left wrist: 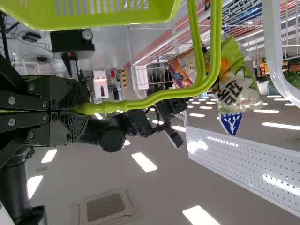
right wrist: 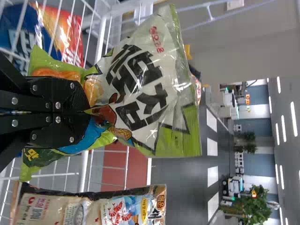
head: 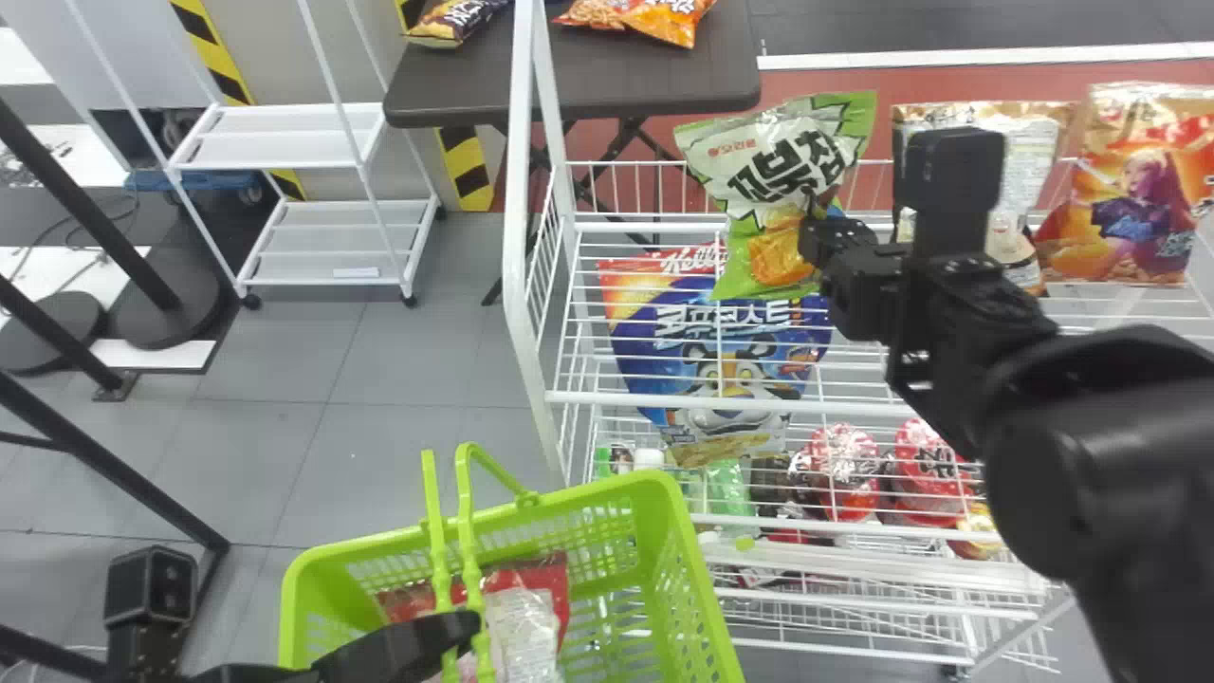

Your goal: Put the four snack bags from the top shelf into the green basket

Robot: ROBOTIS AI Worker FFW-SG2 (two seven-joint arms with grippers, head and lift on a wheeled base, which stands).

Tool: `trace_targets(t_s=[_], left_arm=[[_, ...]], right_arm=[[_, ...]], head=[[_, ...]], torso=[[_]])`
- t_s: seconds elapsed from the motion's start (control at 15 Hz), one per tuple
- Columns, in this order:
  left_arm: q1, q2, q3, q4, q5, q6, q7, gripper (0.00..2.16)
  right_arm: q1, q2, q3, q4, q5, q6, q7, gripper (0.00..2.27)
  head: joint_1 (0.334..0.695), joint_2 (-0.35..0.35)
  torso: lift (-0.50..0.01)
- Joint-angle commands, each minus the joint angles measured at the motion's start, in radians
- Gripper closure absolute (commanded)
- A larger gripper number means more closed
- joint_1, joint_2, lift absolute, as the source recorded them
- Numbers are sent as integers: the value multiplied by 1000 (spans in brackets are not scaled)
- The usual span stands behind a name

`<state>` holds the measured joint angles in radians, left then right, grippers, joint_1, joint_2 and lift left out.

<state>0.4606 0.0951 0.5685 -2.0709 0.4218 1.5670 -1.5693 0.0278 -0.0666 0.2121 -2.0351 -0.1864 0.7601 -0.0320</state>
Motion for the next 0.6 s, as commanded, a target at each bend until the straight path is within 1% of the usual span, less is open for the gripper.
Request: trace_targets(t_s=[0.0,0.07,0.2,0.27,0.4,0.47,0.53], left_arm=[[-13,0,8,11,0,4,-11,2142],[-17,2,10,15,-2,4,-11,2142],[-30,2,8,29,-8,4,-11,2142],[-33,2,8,29,-11,4,-11,2142],[-37,0,5,31,-12,4,-11,2142],[-37,0,4,31,-14,4,-11,2142],[-39,0,4,31,-15,4,-11,2142]], right_arm=[[138,-6,-14,-215,-16,61,12,2250],[195,-7,-20,-278,-28,101,17,2250],[305,-12,-22,-415,-53,196,57,2250],[337,-13,-19,-448,-70,242,73,2250],[394,-15,-19,-487,-151,295,118,2250],[403,-15,-14,-487,-183,304,126,2250],[409,-15,-13,-485,-232,328,141,2250]], head=[[695,148],[695,157],[695,184],[695,196],[695,233],[695,256],[695,302]], torso=[[0],[0],[0],[0],[0],[0],[0]])
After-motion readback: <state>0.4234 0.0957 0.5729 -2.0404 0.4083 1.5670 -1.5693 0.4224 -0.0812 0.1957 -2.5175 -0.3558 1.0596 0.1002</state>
